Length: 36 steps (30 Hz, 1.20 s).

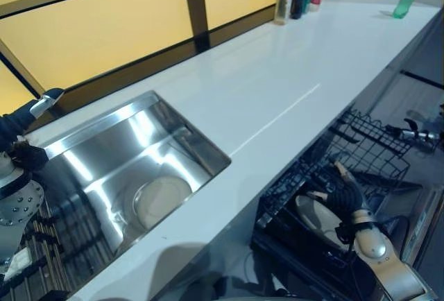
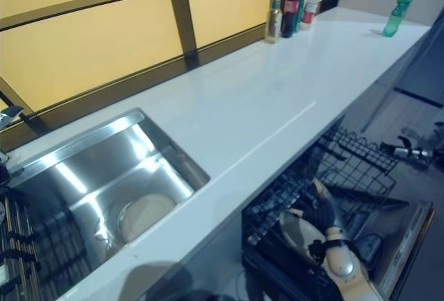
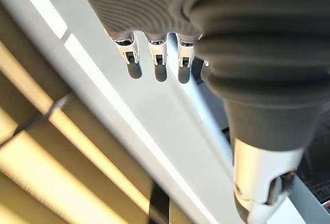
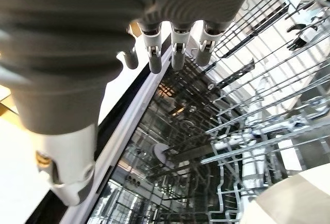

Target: Pick up plates and place into dishwasher.

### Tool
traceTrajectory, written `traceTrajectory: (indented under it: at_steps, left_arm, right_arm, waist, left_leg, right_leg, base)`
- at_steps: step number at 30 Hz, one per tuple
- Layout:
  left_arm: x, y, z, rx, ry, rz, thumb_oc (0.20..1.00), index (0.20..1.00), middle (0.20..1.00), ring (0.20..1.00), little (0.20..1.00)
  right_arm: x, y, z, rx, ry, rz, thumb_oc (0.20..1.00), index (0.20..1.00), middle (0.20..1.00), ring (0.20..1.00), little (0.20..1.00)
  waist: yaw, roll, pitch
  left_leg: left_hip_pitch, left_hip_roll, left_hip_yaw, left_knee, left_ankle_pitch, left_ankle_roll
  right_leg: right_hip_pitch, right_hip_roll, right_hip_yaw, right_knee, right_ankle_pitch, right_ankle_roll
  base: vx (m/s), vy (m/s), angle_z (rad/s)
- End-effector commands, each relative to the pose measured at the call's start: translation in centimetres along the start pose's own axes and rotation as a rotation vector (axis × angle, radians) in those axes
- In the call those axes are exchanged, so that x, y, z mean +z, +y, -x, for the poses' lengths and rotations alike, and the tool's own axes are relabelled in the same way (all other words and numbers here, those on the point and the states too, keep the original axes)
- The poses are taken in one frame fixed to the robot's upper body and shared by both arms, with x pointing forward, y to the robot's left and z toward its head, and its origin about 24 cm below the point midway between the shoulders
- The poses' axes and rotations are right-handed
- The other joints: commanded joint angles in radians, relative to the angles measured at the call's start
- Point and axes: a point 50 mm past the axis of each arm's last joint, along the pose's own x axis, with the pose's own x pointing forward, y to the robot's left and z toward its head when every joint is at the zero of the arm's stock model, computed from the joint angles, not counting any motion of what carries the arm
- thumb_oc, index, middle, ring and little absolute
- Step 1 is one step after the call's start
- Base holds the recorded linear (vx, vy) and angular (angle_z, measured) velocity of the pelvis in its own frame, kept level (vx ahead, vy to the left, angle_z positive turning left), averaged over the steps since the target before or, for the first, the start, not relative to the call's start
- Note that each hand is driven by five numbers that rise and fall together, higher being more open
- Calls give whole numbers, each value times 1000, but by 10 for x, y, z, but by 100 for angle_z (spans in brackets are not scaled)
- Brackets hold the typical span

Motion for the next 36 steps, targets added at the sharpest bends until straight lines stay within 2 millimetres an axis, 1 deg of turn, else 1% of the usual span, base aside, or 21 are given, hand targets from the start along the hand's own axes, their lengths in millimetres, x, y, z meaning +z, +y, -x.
traceTrajectory:
  at_steps: [1, 3, 5, 8, 12, 13, 14, 15, 18, 21, 25, 31, 34, 36]
  left_arm:
    - [-17, -10, 8, -145, 172, 84, 1000, 1000, 1000, 1000, 1000]
    - [-26, -19, 21, -196, 275, 136, 1000, 1000, 1000, 1000, 1000]
    - [-37, -31, 36, -247, 383, 171, 1000, 1000, 1000, 1000, 1000]
    - [-49, -42, 45, -274, 472, 175, 1000, 1000, 1000, 1000, 1000]
    - [-72, -48, 54, -241, 623, 132, 1000, 1000, 1000, 1000, 1000]
    - [-82, -50, 58, -238, 695, 121, 1000, 1000, 1000, 1000, 1000]
    - [-86, -52, 59, -241, 708, 116, 1000, 1000, 1000, 1000, 1000]
    - [-92, -55, 58, -260, 743, 101, 1000, 1000, 1000, 1000, 1000]
    - [-101, -61, 57, -303, 791, 90, 1000, 1000, 1000, 1000, 1000]
    - [-115, -64, 58, -330, 856, 74, 1000, 1000, 1000, 1000, 1000]
    - [-128, -64, 57, -327, 931, 72, 1000, 1000, 1000, 1000, 1000]
    - [-140, -63, 42, -383, 957, 32, 1000, 1000, 1000, 1000, 1000]
    - [-140, -66, 33, -456, 936, 37, 1000, 1000, 1000, 1000, 1000]
    - [-138, -70, 30, -517, 924, 73, 1000, 1000, 1000, 1000, 1000]
  right_arm:
    - [27, -18, -8, -31, -160, 43, 1000, 1000, 1000, 1000, 1000]
    - [28, -21, -9, -33, -165, 56, 1000, 1000, 1000, 1000, 1000]
    - [31, -24, -14, -47, -178, 70, 1000, 1000, 1000, 1000, 1000]
    - [37, -29, -21, -73, -199, 76, 1000, 1000, 1000, 1000, 1000]
    - [46, -33, -32, -107, -235, 64, 1000, 1000, 1000, 1000, 1000]
    - [50, -32, -35, -117, -250, 54, 1000, 1000, 1000, 1000, 1000]
    - [52, -32, -37, -123, -258, 47, 1000, 1000, 1000, 1000, 1000]
    - [56, -31, -40, -128, -272, 36, 1000, 1000, 1000, 1000, 1000]
    - [65, -30, -44, -139, -299, 16, 1000, 1000, 1000, 1000, 1000]
    - [73, -31, -49, -140, -330, 17, 1000, 1000, 1000, 1000, 1000]
    - [80, -30, -52, -145, -351, 26, 1000, 1000, 1000, 1000, 1000]
    - [86, -34, -57, -160, -373, 21, 1000, 1000, 1000, 1000, 1000]
    - [91, -35, -58, -164, -387, 24, 1000, 1000, 1000, 1000, 1000]
    - [93, -37, -59, -170, -396, 31, 1000, 1000, 1000, 1000, 1000]
  waist:
    - [-28, -4, 49]
    - [-35, -1, 66]
    - [-40, -1, 101]
    - [-42, -9, 146]
    - [-37, -35, 204]
    - [-34, -49, 223]
    - [-33, -55, 232]
    - [-31, -68, 248]
    - [-30, -87, 275]
    - [-36, -96, 302]
    - [-47, -103, 324]
    - [-60, -123, 354]
    - [-66, -124, 369]
    - [-70, -120, 379]
  left_leg:
    - [-1, -65, 59, 12, -60, 92]
    - [-13, -63, 66, 28, -60, 91]
    - [-44, -60, 76, 59, -59, 90]
    - [-96, -54, 86, 98, -55, 88]
    - [-162, -46, 92, 139, -48, 89]
    - [-185, -40, 94, 150, -45, 88]
    - [-198, -38, 95, 159, -45, 87]
    - [-220, -35, 96, 172, -44, 86]
    - [-254, -28, 97, 191, -43, 84]
    - [-285, -24, 102, 205, -40, 84]
    - [-308, -20, 111, 211, -39, 87]
    - [-340, -19, 118, 221, -40, 89]
    - [-352, -19, 124, 217, -37, 91]
    - [-356, -22, 128, 211, -34, 92]
  right_leg:
    - [41, -41, 30, 42, -64, 60]
    - [30, -41, 39, 50, -65, 58]
    - [2, -41, 51, 66, -63, 54]
    - [-40, -36, 64, 82, -59, 49]
    - [-85, -24, 74, 86, -43, 45]
    - [-97, -20, 71, 85, -38, 43]
    - [-102, -17, 70, 85, -34, 42]
    - [-112, -12, 67, 84, -27, 38]
    - [-131, -6, 60, 84, -14, 33]
    - [-151, -3, 58, 85, -2, 26]
    - [-176, 0, 62, 89, 9, 24]
    - [-211, 4, 64, 96, 31, 20]
    - [-228, 4, 67, 95, 40, 18]
    - [-237, 3, 69, 89, 47, 18]
  base:
    - [3, 61, -20]
    - [-19, 55, -13]
    - [-86, 44, -6]
    - [-120, 19, -18]
    - [-128, -39, -5]
    - [-102, -63, -6]
    - [-111, -83, -5]
    - [-72, -64, -4]
    - [-62, -42, -1]
    - [-47, 33, 2]
    - [-26, 58, 0]
    - [-13, 22, 0]
    - [-23, 43, -2]
    - [-22, 53, -7]
